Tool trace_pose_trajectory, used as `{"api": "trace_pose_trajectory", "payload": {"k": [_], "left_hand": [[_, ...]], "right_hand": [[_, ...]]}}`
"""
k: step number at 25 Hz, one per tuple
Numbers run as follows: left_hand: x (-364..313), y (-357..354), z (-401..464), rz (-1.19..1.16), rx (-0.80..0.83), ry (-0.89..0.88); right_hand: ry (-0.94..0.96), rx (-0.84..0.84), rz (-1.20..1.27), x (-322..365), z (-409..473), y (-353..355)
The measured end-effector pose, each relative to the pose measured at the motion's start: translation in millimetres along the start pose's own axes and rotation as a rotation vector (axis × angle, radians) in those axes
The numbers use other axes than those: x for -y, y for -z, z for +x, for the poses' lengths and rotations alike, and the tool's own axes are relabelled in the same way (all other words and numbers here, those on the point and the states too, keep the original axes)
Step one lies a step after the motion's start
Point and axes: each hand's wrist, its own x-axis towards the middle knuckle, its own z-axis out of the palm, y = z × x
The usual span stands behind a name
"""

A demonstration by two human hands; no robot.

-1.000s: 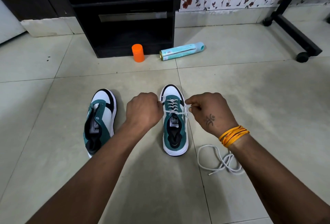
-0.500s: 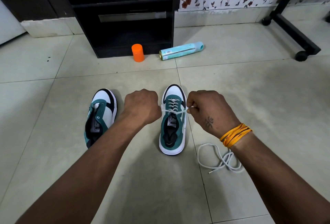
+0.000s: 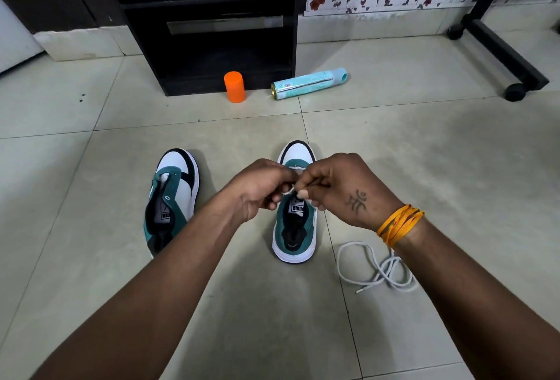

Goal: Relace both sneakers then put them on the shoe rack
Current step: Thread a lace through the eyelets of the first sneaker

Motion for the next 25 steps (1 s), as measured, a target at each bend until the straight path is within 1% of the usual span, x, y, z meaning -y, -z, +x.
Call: {"api": "trace_pose_trajectory", "payload": {"k": [2, 3, 6, 8, 10, 12, 14, 15, 17, 18, 19, 21, 22, 23, 25], "left_hand": [[3, 1, 0, -0.055, 0.055, 0.016], [6, 2, 0, -0.066, 0.085, 0.018], [10, 7, 1, -0.107, 0.140, 0.021], [12, 10, 2, -0.155, 0.161, 0.016], [14, 12, 3, -0.064, 0.159, -0.052], [19, 13, 7, 0.095, 0.089, -0.134], [23, 11, 12, 0.249, -0.057, -0.188], [26, 9, 14, 0.344, -0.159, -0.242], [32, 0, 15, 0.555, -0.392, -0.433], [37, -4, 13, 0.650, -0.480, -0.546], [42, -7, 12, 0.722, -0.535, -0.648], [52, -8, 11, 0.823, -0.556, -0.819], [56, -7, 12, 0.858, -0.556, -0.875], [58, -6, 13, 0.865, -0.559, -0.905], [58, -2, 17, 0.799, -0.553, -0.898]], "right_hand": [[-0.066, -0.033, 0.179, -2, 6, 0], [-0.077, -0.050, 0.230, -4, 10, 0], [-0.065, -0.070, 0.268, -10, 18, -4], [-0.110, -0.038, 0.375, -15, 21, -11], [-0.146, -0.004, 0.445, -19, 23, -19], [-0.157, 0.011, 0.444, -26, 24, -26], [-0.172, -0.015, 0.436, -30, 25, -32], [-0.183, -0.045, 0.427, -32, 25, -35], [-0.233, -0.110, 0.444, -33, 27, -40], [-0.276, -0.135, 0.485, -32, 27, -41], [-0.320, -0.149, 0.543, -32, 27, -42], [-0.380, -0.133, 0.650, -32, 25, -39], [-0.390, -0.112, 0.682, -33, 23, -38], [-0.391, -0.093, 0.706, -32, 22, -37], [-0.374, -0.083, 0.717, -34, 19, -36]]}}
